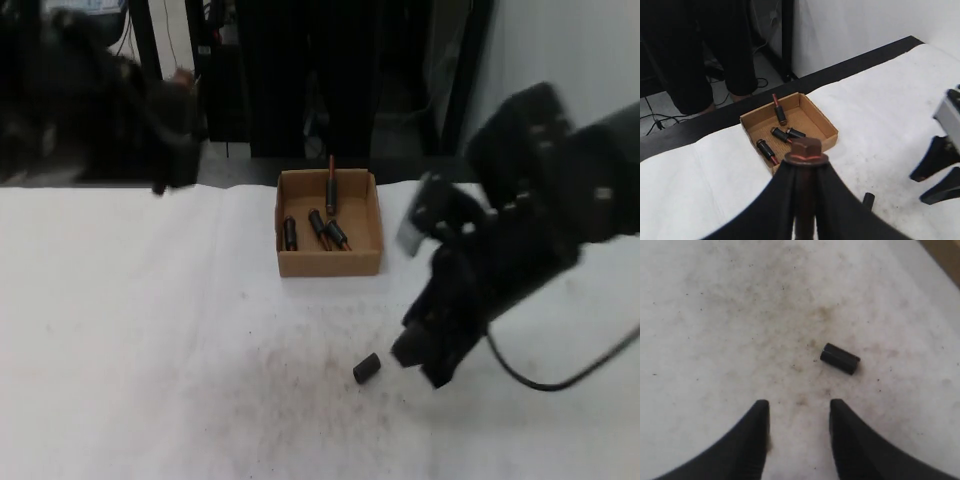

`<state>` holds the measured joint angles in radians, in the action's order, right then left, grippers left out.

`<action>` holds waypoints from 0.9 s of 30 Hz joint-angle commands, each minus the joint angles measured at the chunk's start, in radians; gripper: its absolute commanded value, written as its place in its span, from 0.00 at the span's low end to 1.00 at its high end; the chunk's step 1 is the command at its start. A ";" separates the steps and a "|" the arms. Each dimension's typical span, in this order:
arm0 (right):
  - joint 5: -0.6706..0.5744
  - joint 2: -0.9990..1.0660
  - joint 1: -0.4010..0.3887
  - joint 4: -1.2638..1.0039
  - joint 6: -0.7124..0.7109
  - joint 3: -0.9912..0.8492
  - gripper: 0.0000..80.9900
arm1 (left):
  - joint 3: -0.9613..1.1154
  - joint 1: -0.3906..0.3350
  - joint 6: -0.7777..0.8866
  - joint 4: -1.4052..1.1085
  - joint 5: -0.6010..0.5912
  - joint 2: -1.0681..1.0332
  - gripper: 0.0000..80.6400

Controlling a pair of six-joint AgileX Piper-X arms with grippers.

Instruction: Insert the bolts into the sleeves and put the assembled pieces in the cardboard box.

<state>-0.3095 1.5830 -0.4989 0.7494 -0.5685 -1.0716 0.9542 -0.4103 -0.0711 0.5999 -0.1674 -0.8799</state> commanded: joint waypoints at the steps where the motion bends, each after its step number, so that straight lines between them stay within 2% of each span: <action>1: 0.076 0.041 -0.035 -0.011 -0.069 -0.062 0.54 | -0.063 0.002 0.005 -0.021 -0.009 0.100 0.00; 7: 0.191 0.178 -0.117 -0.072 -0.233 -0.211 0.46 | -0.116 0.002 -0.005 0.000 0.009 0.170 0.00; 13: 0.170 0.264 -0.121 0.039 -0.280 -0.288 0.43 | -0.120 0.002 -0.069 0.095 0.012 0.173 0.00; 17: 0.145 0.269 -0.100 0.105 -0.415 -0.286 0.42 | -0.120 0.002 -0.095 0.127 0.017 0.173 0.00; 21: 0.092 0.269 -0.064 0.133 -0.477 -0.286 0.42 | -0.120 0.002 -0.095 0.121 0.017 0.173 0.00; 27: 0.089 0.286 -0.016 0.142 -0.555 -0.286 0.42 | -0.120 0.002 -0.095 0.121 0.017 0.173 0.00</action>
<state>-0.1992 1.8617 -0.5308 0.8792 -1.0850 -1.3489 0.8308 -0.4109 -0.1631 0.7270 -0.1556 -0.7172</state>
